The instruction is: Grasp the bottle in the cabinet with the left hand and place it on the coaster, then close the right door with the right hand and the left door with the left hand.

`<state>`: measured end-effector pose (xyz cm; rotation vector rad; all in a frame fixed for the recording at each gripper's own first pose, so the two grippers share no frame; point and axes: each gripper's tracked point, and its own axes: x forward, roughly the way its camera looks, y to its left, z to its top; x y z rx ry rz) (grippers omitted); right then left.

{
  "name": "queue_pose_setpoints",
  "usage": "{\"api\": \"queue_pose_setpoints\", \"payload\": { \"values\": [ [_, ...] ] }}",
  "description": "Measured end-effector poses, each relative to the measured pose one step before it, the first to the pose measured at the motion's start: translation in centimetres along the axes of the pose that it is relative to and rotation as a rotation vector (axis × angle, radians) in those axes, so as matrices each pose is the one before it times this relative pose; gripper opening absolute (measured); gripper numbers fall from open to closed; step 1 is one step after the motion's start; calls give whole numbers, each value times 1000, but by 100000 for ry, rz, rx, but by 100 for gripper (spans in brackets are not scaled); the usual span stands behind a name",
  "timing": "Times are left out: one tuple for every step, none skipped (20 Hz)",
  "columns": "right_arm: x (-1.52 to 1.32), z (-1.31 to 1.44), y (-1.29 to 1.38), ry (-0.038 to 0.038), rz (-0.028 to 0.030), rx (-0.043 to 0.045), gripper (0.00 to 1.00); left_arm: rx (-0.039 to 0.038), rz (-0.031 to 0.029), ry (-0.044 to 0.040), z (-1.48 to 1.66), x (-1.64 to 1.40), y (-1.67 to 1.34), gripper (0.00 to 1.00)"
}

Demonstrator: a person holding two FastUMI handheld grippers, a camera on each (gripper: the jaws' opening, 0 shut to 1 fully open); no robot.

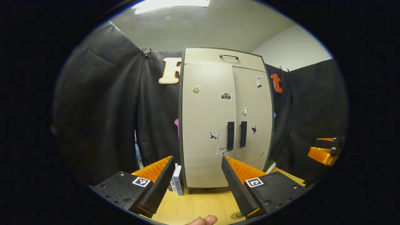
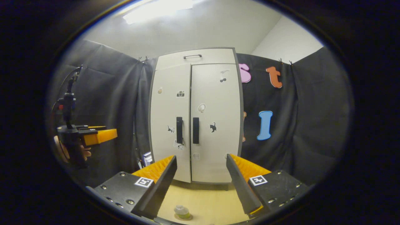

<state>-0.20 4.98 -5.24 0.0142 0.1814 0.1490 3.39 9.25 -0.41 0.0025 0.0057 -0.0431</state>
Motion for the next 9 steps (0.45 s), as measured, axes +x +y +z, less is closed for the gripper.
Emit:
{"api": "queue_pose_setpoints", "payload": {
  "values": [
    [283, -30, -37, -206, -167, 249, 96, -32, -399, -492, 86, 482, -31, 94],
    [442, -137, -166, 437, -1060, 121, 96, -71, -564, 45, -231, 430, -113, 94],
    [369, -225, -286, 527, -1745, 194, 96, -146, -839, 499, -264, 325, -180, 94],
    [405, -133, -127, 322, -1326, 373, 96, -163, -1140, 247, -66, 241, -312, 94],
    [381, -54, -15, 264, -978, 432, 96, -96, -1057, 412, -243, 399, -35, 94],
    [328, 28, 95, 312, -615, 255, 96, 59, -518, 456, -411, 527, 126, 95],
    [234, 39, 17, 63, -815, 146, 96, 49, -632, 218, -255, 96, -22, 95],
    [226, 16, 303, 439, 486, -135, 96, 21, -848, -132, -15, 352, -44, 94],
    [122, -41, 614, 597, 1982, -230, 96, 112, -606, -132, -50, 279, -45, 94]
  ]
}}
